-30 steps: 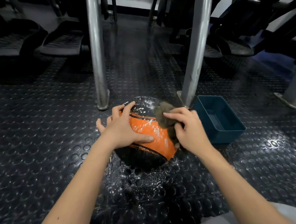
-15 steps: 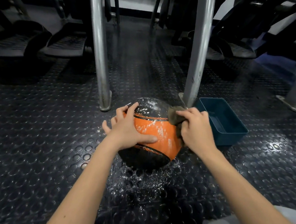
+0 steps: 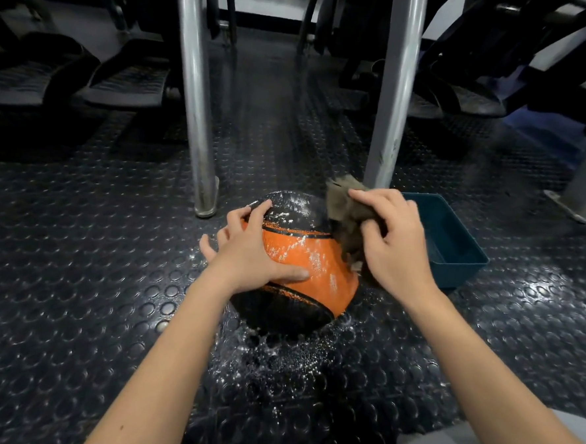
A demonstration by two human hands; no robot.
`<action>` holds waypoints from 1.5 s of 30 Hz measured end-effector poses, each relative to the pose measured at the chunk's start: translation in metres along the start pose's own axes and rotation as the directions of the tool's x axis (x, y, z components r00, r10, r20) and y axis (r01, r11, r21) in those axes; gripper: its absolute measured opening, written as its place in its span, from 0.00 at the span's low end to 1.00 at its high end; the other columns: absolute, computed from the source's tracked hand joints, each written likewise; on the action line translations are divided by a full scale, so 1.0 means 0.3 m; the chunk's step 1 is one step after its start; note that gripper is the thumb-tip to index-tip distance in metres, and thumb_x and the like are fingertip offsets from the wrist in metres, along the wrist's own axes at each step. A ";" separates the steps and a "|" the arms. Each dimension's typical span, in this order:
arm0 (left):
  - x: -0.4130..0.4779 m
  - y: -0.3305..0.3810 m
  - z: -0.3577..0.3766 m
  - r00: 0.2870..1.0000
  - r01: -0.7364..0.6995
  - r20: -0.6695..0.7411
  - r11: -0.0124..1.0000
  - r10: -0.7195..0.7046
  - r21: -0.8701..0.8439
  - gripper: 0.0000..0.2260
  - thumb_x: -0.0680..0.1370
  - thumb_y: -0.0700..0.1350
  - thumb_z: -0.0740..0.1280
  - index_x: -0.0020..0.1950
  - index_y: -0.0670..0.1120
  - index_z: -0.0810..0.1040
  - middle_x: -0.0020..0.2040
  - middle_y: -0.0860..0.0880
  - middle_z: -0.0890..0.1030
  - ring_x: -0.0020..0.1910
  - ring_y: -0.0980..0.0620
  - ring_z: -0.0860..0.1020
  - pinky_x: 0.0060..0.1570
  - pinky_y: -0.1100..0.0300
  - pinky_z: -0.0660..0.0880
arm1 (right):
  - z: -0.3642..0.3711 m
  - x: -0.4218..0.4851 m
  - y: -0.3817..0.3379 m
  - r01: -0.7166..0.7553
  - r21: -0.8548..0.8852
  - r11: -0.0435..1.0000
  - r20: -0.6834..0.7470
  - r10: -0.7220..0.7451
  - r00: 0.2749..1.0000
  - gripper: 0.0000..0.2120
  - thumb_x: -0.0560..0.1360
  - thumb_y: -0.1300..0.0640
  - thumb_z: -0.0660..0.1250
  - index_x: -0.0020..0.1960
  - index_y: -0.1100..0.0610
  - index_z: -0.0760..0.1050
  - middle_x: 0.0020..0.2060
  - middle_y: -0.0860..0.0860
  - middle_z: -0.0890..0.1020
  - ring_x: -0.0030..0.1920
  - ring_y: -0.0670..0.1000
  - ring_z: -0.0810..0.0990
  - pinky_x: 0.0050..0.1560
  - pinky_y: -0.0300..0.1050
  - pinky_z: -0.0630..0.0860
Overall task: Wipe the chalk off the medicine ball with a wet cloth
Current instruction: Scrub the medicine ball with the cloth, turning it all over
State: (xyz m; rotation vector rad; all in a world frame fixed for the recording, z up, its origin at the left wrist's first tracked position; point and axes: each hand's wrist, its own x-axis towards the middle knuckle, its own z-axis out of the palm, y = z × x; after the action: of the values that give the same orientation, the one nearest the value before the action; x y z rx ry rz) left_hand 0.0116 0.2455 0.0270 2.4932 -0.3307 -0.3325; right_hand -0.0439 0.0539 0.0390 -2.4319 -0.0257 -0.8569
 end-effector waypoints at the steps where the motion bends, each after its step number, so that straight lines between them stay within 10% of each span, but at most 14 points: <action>1: -0.001 0.001 0.000 1.000 0.000 0.000 1.000 0.000 -0.001 0.54 0.59 0.67 0.75 0.76 0.62 0.46 0.75 0.53 0.48 0.74 0.42 0.54 0.71 0.40 0.38 | 0.013 -0.013 -0.006 0.081 0.022 0.996 0.036 -0.082 0.996 0.19 0.73 0.67 0.57 0.59 0.56 0.77 0.53 0.47 0.76 0.50 0.48 0.68 0.53 0.27 0.61; 7: -0.003 0.010 0.008 1.000 -0.008 0.000 1.000 0.008 -0.006 0.54 0.60 0.68 0.74 0.76 0.62 0.44 0.76 0.53 0.47 0.75 0.42 0.52 0.71 0.40 0.37 | 0.027 -0.028 0.106 -0.263 -0.167 0.950 0.126 0.285 0.950 0.19 0.76 0.67 0.56 0.62 0.54 0.76 0.56 0.50 0.76 0.52 0.49 0.65 0.49 0.35 0.62; 11: 0.001 0.011 0.011 1.000 -0.008 0.002 1.000 0.008 -0.008 0.54 0.59 0.68 0.74 0.76 0.62 0.45 0.76 0.53 0.47 0.75 0.41 0.52 0.70 0.40 0.37 | -0.026 0.008 0.013 -0.028 -0.017 0.999 -0.083 0.027 0.996 0.19 0.73 0.68 0.58 0.58 0.56 0.78 0.50 0.46 0.76 0.50 0.50 0.69 0.52 0.25 0.60; 14: 0.002 0.010 0.009 1.000 -0.009 0.000 1.000 0.009 -0.021 0.54 0.59 0.67 0.74 0.76 0.62 0.45 0.76 0.53 0.47 0.75 0.42 0.52 0.70 0.40 0.37 | 0.033 -0.033 0.032 0.093 -0.018 0.995 0.075 -0.091 0.993 0.18 0.73 0.65 0.56 0.57 0.57 0.79 0.50 0.46 0.76 0.49 0.48 0.68 0.53 0.27 0.61; 19: 0.003 0.015 0.014 1.000 -0.006 0.009 1.000 0.006 -0.018 0.55 0.59 0.67 0.74 0.76 0.61 0.43 0.76 0.52 0.45 0.75 0.42 0.50 0.71 0.40 0.39 | 0.029 -0.022 0.173 -0.385 -0.151 0.910 0.033 0.394 0.918 0.19 0.75 0.69 0.56 0.57 0.56 0.79 0.53 0.52 0.76 0.56 0.56 0.70 0.55 0.39 0.66; 22: 0.006 0.013 0.016 1.000 0.001 0.010 1.000 -0.001 -0.024 0.55 0.59 0.67 0.75 0.76 0.61 0.43 0.76 0.52 0.45 0.75 0.42 0.50 0.72 0.39 0.40 | -0.008 0.011 0.069 -0.211 0.002 0.977 -0.114 0.210 0.971 0.18 0.73 0.69 0.58 0.57 0.56 0.79 0.50 0.48 0.75 0.53 0.51 0.70 0.54 0.28 0.63; 26: 0.005 0.018 0.015 1.000 0.001 0.013 0.999 -0.001 -0.038 0.55 0.59 0.66 0.75 0.76 0.62 0.44 0.76 0.53 0.45 0.75 0.42 0.50 0.71 0.39 0.41 | 0.043 -0.039 0.051 0.093 0.021 0.995 0.095 -0.095 0.991 0.18 0.73 0.61 0.56 0.56 0.57 0.80 0.49 0.48 0.76 0.49 0.48 0.69 0.54 0.29 0.64; 30: 0.008 0.025 0.022 1.000 -0.002 0.014 0.999 0.002 -0.053 0.55 0.59 0.66 0.75 0.76 0.62 0.44 0.75 0.54 0.45 0.75 0.43 0.50 0.72 0.38 0.42 | 0.042 -0.042 0.120 -0.231 -0.131 0.964 0.060 0.241 0.969 0.16 0.76 0.66 0.58 0.58 0.57 0.79 0.51 0.50 0.75 0.52 0.51 0.69 0.54 0.45 0.70; 34: 0.013 0.025 0.027 1.000 -0.002 0.013 0.998 0.002 -0.055 0.56 0.58 0.66 0.75 0.76 0.62 0.44 0.76 0.54 0.45 0.75 0.43 0.49 0.72 0.39 0.43 | 0.001 -0.011 0.021 -0.016 -0.012 1.000 -0.117 0.014 0.993 0.17 0.72 0.66 0.58 0.57 0.58 0.79 0.50 0.49 0.75 0.50 0.48 0.68 0.54 0.30 0.64; 37: 0.010 0.023 0.022 1.000 0.001 0.010 0.998 0.000 -0.064 0.55 0.58 0.65 0.76 0.76 0.63 0.44 0.75 0.55 0.45 0.75 0.44 0.49 0.72 0.39 0.43 | 0.031 -0.034 0.021 0.192 0.010 0.981 0.062 -0.192 0.979 0.17 0.73 0.62 0.57 0.56 0.57 0.80 0.50 0.48 0.76 0.49 0.47 0.68 0.53 0.32 0.65; 42: 0.001 0.019 0.022 0.999 -0.005 0.041 1.000 0.006 -0.026 0.56 0.60 0.67 0.74 0.76 0.62 0.41 0.75 0.55 0.42 0.75 0.43 0.46 0.71 0.38 0.39 | 0.007 0.001 0.167 -0.208 -0.179 0.962 0.061 0.222 0.973 0.19 0.73 0.70 0.58 0.59 0.57 0.78 0.53 0.52 0.77 0.51 0.51 0.66 0.57 0.49 0.69; 45: 0.004 0.021 0.023 1.000 -0.001 0.028 0.999 0.002 -0.036 0.56 0.59 0.66 0.75 0.76 0.62 0.42 0.75 0.54 0.43 0.75 0.43 0.47 0.71 0.39 0.40 | -0.032 0.026 0.083 -0.084 -0.083 0.993 -0.091 0.077 0.993 0.19 0.71 0.69 0.58 0.58 0.57 0.78 0.52 0.51 0.77 0.50 0.53 0.70 0.54 0.31 0.63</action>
State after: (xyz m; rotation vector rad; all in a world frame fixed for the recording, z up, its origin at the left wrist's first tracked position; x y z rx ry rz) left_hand 0.0095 0.2367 0.0251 2.4546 -0.3353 -0.3696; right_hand -0.0384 0.0268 0.0375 -2.4541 0.1439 -0.9448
